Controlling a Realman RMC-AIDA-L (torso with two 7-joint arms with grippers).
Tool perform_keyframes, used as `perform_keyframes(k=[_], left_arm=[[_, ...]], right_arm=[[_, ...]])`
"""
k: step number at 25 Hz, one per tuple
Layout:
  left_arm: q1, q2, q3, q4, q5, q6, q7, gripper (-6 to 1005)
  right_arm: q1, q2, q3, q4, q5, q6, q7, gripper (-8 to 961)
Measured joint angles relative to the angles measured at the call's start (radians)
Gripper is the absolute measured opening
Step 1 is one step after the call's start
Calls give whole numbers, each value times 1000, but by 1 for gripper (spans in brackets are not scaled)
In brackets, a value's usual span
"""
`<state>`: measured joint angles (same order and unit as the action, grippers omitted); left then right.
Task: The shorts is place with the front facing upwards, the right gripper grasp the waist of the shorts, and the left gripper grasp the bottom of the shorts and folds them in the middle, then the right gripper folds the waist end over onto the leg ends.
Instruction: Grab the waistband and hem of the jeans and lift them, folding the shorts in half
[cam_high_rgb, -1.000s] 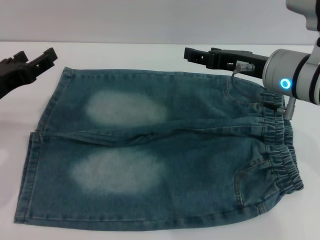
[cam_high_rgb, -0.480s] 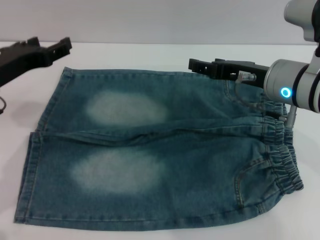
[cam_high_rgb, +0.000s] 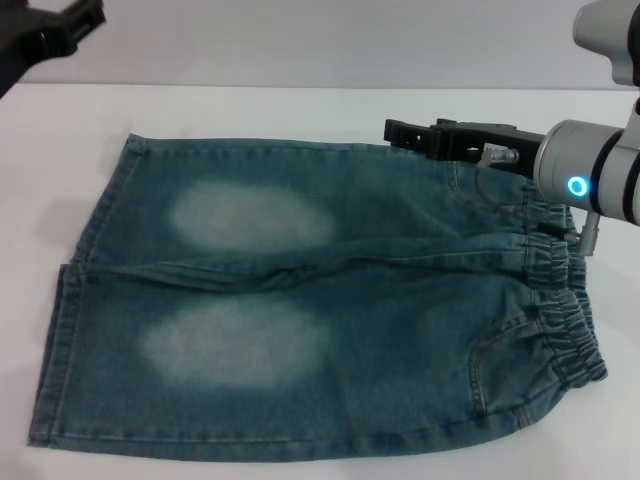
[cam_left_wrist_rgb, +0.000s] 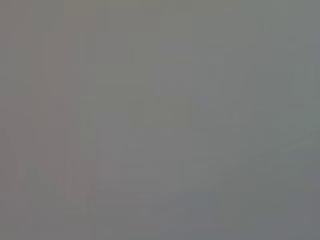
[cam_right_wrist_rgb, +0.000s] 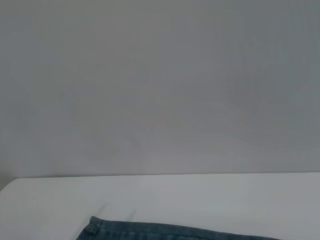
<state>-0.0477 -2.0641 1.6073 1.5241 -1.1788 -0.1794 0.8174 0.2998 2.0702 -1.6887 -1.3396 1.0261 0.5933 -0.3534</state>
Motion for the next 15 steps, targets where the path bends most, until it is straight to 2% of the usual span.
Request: perform_keyframes(k=[2,7,9,10,11,12,15], left_arm=[[10,1,60,-2,0,115,31,837],[25,2,289,-44,-1,578,182,837],[4,3,357,-94,-5,756,175,837],[-8,4,370,-125,-3,833,87,837],[-9,6,369,-141,8,847,10,837],[-9,6,369,-141,8,847,10,837],[-20,21,358,-210,150,817,-323,837]], right_arm=[[1,0,1,2,0,1,0,747],[5,-1,4,13,0,2,-1,748],[5,-1,4,18,0,0,-3,748],[6,-1,5,21,0,-1,-4,748],[7,-1,5,24,0,-1,-4,748],[8,-1,7,28,0,-1,-6,748],[9,-1,13,42,0,0,-9,747]])
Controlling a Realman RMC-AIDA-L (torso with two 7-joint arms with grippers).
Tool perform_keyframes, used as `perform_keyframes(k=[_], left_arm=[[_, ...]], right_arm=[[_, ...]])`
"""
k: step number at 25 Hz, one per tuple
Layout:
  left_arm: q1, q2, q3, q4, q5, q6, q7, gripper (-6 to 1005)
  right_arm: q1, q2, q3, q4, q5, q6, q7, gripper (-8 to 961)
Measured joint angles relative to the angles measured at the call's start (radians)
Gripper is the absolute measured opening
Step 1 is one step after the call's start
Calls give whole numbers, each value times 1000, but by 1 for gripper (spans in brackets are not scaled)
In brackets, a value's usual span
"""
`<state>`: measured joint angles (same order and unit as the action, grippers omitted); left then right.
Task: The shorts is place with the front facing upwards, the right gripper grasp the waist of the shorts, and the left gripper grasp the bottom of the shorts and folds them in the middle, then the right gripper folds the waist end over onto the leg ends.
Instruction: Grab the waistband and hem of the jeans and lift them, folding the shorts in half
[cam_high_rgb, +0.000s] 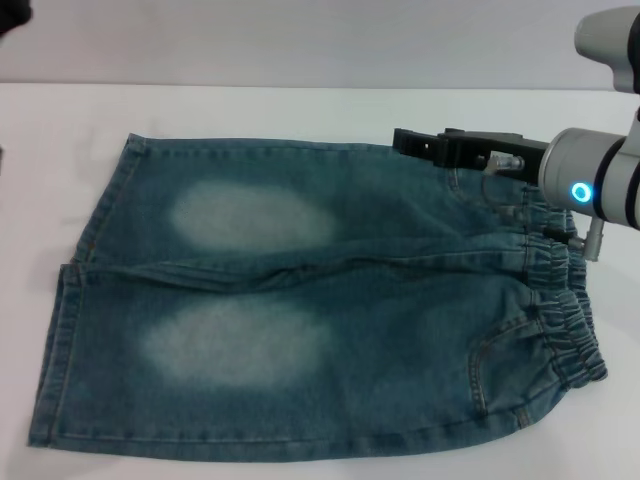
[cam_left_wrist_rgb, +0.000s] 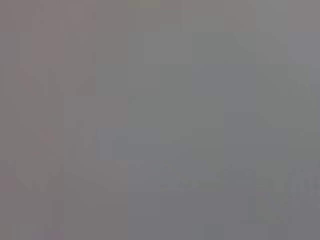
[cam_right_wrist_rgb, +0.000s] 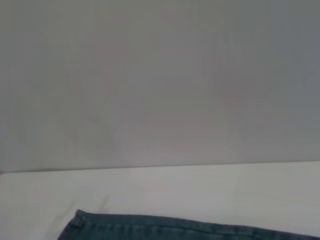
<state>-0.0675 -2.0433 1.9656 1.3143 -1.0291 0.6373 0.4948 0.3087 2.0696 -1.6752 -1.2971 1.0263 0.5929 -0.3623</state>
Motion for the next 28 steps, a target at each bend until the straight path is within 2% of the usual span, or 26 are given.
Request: perform_keyframes(k=[2,4,5,6,8,10,13,14,15,16,17,18,23,28], left_arm=[[-9,11,-27,-22,160,-77,-178,837],[-15,16,-77,11,288,-233,-270,837],[-18,16,-114,58,368,-421,-287,837],[-18,16,-114,58,368,-421,-287,837],[-22,5,-171,114,404,-617,-282,837],[-43,-9,-264,172,408,-855,-278,838],[-124,-13,-410,225,401,-1288,-271,838],[-124,-13,-410,225,401,-1288,-271,838],[-145,-14,-446,244,403,-1407,-265,838],[-145,-14,-446,244,403,-1407,-265,838],[-149,-15,-460,284,417,-1522,-256,838],[-138,-15,-461,325,432,-1567,-250,838],[-123,-16,-474,399,478,-1674,-245,838],[-133,-15,-483,445,538,-1792,-248,837]], right_arm=[[2,1,2,9,2,1,-1,747],[3,0,6,13,2,3,-1,747],[4,0,9,15,3,4,-1,747],[4,0,13,16,3,5,0,747],[5,-1,17,16,4,6,2,747],[7,0,37,17,4,28,20,747],[16,-2,66,19,2,83,44,748],[20,-5,84,20,-1,112,55,748],[24,-6,106,19,-9,153,68,748],[26,-8,126,16,-18,191,81,748],[28,-9,153,7,-33,236,96,748],[31,-9,182,-2,-44,298,114,748],[48,-13,288,-20,-63,526,160,747],[48,-7,334,-74,-103,657,204,748]])
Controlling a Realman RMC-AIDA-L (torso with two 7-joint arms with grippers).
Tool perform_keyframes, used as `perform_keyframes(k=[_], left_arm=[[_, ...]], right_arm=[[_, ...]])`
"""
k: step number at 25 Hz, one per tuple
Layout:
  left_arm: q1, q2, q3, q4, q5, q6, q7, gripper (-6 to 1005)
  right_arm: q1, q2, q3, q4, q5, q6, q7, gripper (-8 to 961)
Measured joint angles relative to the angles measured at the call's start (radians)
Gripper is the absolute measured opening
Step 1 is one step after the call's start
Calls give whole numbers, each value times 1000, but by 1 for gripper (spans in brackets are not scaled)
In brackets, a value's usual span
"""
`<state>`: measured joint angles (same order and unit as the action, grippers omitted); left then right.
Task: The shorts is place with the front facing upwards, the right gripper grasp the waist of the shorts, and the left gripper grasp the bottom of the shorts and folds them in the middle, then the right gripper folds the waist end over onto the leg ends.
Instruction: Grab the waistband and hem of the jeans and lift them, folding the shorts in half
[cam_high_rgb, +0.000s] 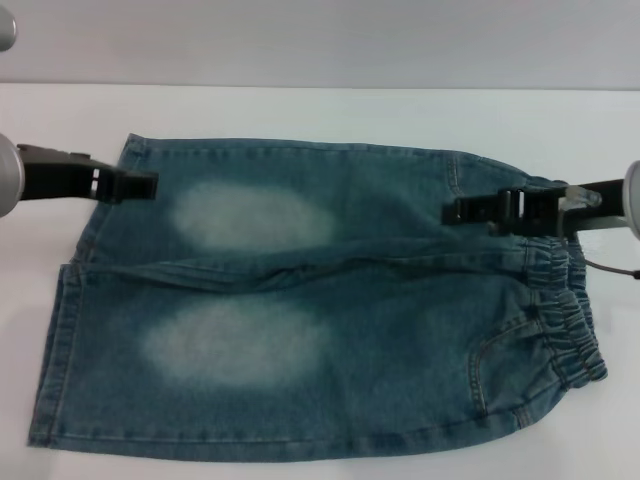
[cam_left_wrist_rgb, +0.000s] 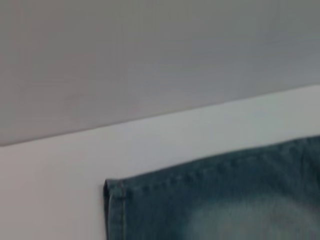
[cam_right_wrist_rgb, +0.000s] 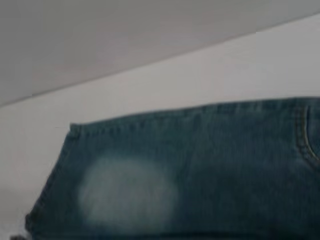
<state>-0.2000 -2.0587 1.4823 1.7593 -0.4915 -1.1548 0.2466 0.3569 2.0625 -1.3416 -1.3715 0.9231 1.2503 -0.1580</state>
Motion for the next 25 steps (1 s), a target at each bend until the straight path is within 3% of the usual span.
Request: perform_keyframes(k=[13,19,25], left_arm=[[31,-1,-79,91,22,-278,-23,835],[44,0,-80,96,57,-315,-31,834],[57,-1,-34,110,134,-431,-85,834]], right_arm=[[-143,10,14,-347,-192,164,160,747],[-234,12,6,-499,-282,202,212,747],[-318,17,4,-603,-386,221,250,748]])
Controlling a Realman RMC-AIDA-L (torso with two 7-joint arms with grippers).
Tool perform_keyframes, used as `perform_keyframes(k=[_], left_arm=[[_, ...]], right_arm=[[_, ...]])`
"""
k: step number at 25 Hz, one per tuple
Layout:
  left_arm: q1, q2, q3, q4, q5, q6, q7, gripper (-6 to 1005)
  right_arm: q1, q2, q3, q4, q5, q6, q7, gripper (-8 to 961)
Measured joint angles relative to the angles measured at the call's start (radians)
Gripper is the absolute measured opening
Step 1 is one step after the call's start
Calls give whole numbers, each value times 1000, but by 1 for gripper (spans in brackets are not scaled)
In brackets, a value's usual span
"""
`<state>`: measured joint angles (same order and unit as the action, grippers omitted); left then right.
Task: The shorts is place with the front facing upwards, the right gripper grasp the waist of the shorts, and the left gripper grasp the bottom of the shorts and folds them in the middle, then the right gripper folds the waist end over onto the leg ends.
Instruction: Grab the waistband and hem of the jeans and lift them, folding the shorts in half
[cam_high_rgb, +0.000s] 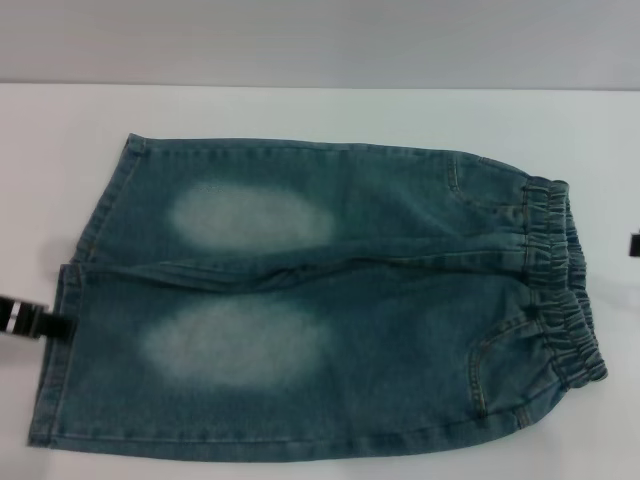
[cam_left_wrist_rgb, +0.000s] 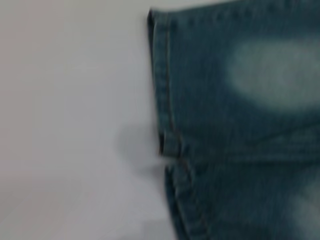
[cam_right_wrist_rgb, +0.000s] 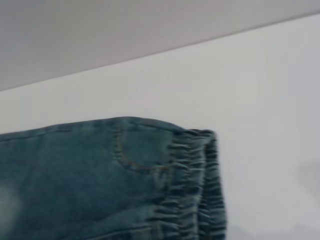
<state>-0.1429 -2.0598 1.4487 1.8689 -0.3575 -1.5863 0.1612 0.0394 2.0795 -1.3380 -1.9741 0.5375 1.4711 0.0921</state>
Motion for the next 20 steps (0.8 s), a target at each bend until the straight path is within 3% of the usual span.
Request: perform_keyframes(k=[6,20], left_arm=[[16,-1,54,11,51,-64,-58,833],[88,-5,142,4,26,-73,-131,832]], right_arm=[[-33,1,-2,-15,-35,-3,6,748],[14,-5,-47,-18,-119,6,6,747]])
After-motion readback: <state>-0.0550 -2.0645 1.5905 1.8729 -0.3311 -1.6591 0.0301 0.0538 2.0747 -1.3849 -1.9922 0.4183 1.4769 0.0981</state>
